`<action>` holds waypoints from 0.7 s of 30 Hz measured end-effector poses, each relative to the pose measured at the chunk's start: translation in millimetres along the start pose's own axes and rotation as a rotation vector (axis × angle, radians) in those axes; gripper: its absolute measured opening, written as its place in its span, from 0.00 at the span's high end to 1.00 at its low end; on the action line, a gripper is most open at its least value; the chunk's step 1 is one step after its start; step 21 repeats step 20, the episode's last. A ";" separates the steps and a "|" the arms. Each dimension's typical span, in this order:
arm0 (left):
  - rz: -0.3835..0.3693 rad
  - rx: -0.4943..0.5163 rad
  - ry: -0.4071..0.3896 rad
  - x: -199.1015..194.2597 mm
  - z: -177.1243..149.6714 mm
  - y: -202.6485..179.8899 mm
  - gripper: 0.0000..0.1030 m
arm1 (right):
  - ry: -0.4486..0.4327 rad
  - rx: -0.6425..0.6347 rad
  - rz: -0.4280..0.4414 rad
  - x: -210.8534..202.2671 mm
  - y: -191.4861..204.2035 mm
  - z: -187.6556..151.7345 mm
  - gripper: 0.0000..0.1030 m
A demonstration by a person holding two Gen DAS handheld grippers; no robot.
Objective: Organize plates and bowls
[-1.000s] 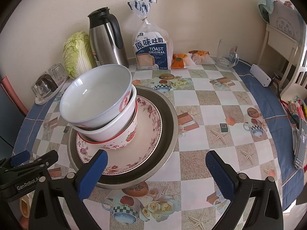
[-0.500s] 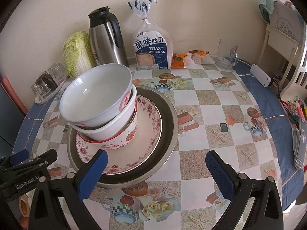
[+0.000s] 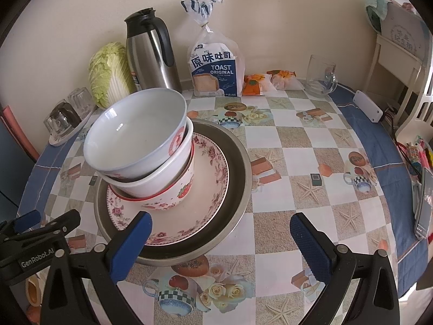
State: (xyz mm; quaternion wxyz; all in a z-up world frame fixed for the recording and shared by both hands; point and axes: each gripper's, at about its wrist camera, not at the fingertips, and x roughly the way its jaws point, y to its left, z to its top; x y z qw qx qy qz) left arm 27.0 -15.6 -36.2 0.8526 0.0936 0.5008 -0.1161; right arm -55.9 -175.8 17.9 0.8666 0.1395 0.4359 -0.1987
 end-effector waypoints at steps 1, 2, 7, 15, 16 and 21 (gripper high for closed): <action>0.001 0.000 0.000 0.0 0.1 0.0 0.09 | 0.001 0.000 0.000 0.0 -0.1 -0.1 0.00; 0.001 0.000 0.000 -0.1 0.0 0.1 0.09 | 0.001 0.000 0.000 0.1 -0.1 0.1 0.00; 0.001 0.000 0.000 0.1 -0.1 0.2 0.09 | 0.001 -0.001 0.000 0.1 0.0 0.0 0.00; 0.001 0.002 -0.003 0.3 -0.5 0.3 0.09 | 0.002 -0.002 0.000 0.3 0.1 -0.4 0.00; 0.003 0.005 -0.007 -0.5 -0.8 -0.2 0.09 | 0.002 -0.002 0.000 0.3 0.1 -0.4 0.00; -0.003 0.014 -0.008 0.1 -2.3 -0.4 0.09 | 0.002 -0.003 0.000 0.3 0.1 -0.4 0.00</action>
